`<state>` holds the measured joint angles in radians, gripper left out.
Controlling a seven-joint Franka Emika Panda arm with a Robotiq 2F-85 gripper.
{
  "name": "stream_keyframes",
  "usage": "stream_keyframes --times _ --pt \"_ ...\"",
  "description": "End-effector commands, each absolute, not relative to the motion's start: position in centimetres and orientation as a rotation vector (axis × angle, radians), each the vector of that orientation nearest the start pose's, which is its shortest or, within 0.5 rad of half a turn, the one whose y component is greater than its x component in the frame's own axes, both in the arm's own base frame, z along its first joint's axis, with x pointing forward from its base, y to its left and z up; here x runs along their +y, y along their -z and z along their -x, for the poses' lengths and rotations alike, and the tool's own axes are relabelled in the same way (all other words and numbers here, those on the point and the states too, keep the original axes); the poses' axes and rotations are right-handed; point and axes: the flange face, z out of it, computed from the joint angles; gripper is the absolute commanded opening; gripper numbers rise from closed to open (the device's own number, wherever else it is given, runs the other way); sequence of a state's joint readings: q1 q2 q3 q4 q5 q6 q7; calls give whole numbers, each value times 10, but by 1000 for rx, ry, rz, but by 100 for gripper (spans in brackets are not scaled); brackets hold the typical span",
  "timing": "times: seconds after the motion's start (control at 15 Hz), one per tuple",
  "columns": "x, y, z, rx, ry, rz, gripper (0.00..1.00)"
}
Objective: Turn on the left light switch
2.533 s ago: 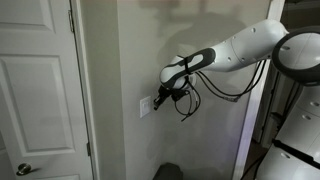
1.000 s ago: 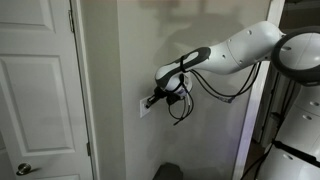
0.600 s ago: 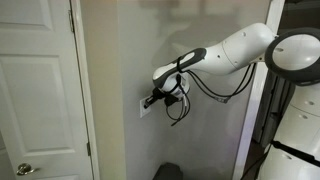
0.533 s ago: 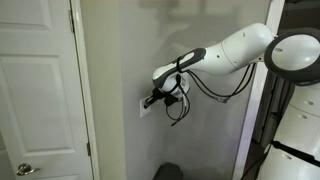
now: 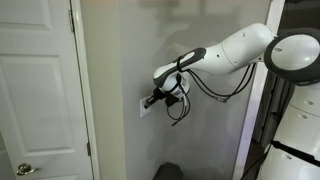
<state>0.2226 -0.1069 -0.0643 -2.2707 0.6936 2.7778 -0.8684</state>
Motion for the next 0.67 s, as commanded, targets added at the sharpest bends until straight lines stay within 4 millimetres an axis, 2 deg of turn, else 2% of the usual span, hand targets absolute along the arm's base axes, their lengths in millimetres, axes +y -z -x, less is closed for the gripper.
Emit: stream_keyframes --times 0.0,0.27,0.6 --pt "39 -459 -525 -624 980 2731 0" --pt "27 -445 -524 -636 928 2765 0" --pt "24 -438 -522 -660 888 2778 0"
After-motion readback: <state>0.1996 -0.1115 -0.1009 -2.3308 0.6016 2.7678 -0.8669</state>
